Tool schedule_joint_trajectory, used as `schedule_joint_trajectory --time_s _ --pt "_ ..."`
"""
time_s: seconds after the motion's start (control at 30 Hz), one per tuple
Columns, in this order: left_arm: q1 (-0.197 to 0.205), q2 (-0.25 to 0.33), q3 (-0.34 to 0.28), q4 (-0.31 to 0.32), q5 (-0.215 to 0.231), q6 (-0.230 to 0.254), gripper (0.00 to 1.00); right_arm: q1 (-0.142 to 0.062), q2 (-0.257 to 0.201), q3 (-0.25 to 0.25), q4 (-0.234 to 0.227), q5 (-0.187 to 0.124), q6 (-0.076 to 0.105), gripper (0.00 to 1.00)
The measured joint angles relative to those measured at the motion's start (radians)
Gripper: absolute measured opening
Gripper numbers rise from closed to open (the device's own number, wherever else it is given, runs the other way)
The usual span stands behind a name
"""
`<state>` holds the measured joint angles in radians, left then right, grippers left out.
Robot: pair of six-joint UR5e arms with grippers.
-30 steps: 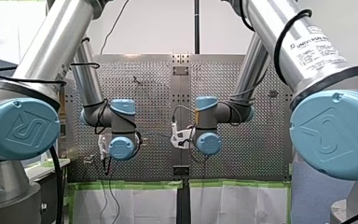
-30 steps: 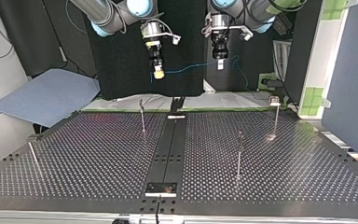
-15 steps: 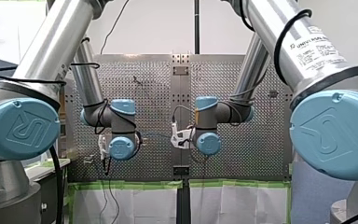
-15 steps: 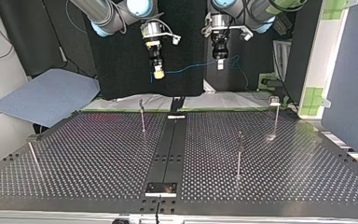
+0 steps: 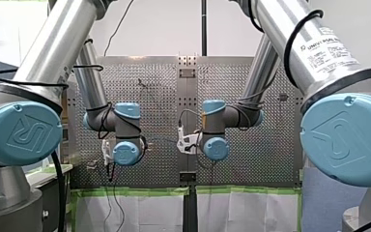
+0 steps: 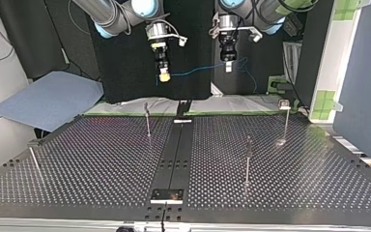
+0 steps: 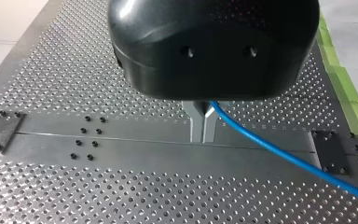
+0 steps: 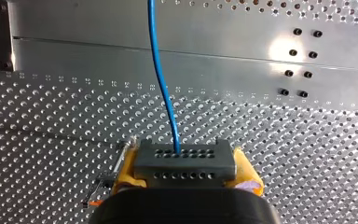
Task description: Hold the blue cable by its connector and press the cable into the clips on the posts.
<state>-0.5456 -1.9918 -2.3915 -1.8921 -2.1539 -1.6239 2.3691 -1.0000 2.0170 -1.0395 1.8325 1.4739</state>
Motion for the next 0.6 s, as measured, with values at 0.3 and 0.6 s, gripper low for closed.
schedule_joint_trajectory --time_s 0.3,0.6 --pt "0.005 -0.063 -0.001 -0.045 -0.009 0.02 0.01 -0.001 0.062 -0.006 0.042 0.005 -0.002 0.0" --pt "0.005 -0.109 -0.001 -0.05 -0.01 0.021 0.01 -0.001 0.077 -0.007 0.045 0.005 -0.003 0.0"
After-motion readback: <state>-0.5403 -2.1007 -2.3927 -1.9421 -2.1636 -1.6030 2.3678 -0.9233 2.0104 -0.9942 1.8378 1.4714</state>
